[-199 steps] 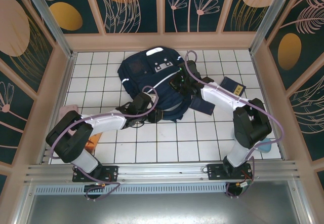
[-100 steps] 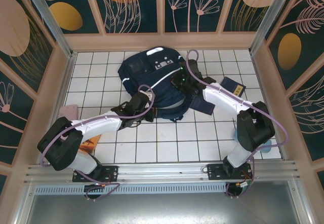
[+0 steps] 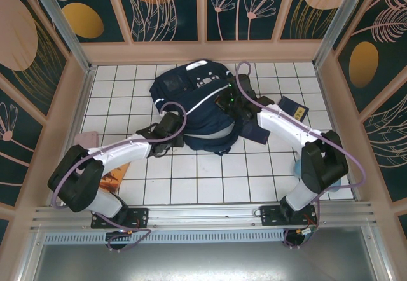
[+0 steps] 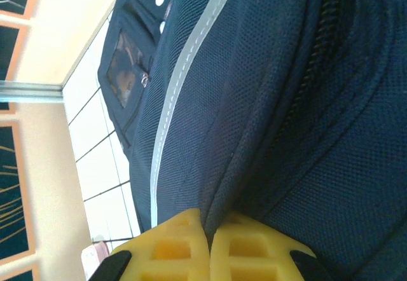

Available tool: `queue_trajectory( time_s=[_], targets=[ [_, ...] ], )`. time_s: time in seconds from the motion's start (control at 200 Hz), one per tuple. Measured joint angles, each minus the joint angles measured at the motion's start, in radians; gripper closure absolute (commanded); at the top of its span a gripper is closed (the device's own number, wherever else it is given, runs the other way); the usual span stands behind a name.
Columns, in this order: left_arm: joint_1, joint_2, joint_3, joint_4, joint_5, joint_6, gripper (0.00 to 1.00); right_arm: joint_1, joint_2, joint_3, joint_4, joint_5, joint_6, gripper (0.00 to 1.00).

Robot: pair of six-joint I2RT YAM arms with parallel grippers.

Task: Pack the student bag

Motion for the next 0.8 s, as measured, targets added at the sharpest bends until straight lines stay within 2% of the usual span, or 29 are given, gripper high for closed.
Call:
queue_trajectory(
  time_s=[0.13,0.185,0.275,0.35,0.44,0.616,0.711,0.801],
  targets=[
    [0.058,0.051,0.031,-0.002,0.001,-0.002,0.99,0.002,0.0,0.0,0.012,-0.023,0.0,1.0],
    [0.073,0.066,0.042,-0.007,0.001,-0.002,0.87,0.006,0.0,-0.001,0.016,-0.03,0.001,1.0],
    [0.086,0.073,0.061,-0.03,-0.006,-0.011,0.57,0.017,0.0,-0.01,0.03,-0.039,0.001,0.92],
    [0.093,0.061,0.069,-0.045,-0.024,-0.009,0.4,0.025,0.001,-0.024,0.038,-0.054,0.002,0.78],
    [0.1,0.012,0.067,-0.083,-0.047,-0.024,0.29,0.034,0.0,-0.053,0.051,-0.084,-0.021,0.57],
    [0.105,-0.182,0.026,-0.135,-0.083,-0.048,0.13,0.039,-0.051,-0.152,0.04,-0.066,-0.102,0.36],
    [0.108,-0.268,0.008,-0.148,-0.086,-0.06,0.1,0.023,-0.131,-0.201,0.003,0.005,-0.146,0.28],
    [0.108,-0.301,0.006,-0.151,-0.079,-0.066,0.09,-0.027,-0.222,-0.246,-0.032,0.083,-0.185,0.25]
  ],
)
